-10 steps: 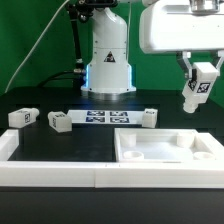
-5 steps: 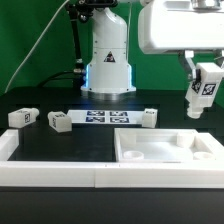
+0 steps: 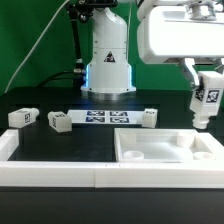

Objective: Assemble one leg

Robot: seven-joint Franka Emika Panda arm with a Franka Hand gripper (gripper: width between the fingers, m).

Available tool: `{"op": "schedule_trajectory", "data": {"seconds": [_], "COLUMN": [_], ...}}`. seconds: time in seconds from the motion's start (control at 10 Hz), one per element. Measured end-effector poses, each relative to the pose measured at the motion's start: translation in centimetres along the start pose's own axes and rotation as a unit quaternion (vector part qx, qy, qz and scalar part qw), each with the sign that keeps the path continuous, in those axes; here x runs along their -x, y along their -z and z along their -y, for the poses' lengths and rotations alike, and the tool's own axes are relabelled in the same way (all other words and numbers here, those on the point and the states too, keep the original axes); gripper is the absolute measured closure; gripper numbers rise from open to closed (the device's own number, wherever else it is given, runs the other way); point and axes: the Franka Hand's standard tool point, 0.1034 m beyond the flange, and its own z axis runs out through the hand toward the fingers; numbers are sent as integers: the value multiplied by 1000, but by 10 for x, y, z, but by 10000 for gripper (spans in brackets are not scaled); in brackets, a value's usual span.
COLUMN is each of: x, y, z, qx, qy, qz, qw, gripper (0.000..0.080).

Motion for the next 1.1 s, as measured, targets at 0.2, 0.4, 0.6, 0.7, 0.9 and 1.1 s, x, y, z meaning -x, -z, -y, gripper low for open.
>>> {"op": "schedule_trajectory", "data": {"seconds": [0.2,0.4,0.6,0.7,0.9,1.1], "x": [2,10,15,17,12,11], "y": [-10,-20,-26,-30,-35,-38], "z": [0,5,8,9,7,5], "qx": [-2,-5,-8,-9,-7,-6], "qy": [-2,-1,0,0,1,2], "qz": [4,11,13,16,4,1], "qw": [1000,1000,1000,1000,1000,1000], "gripper": [508,508,508,508,508,508]}}
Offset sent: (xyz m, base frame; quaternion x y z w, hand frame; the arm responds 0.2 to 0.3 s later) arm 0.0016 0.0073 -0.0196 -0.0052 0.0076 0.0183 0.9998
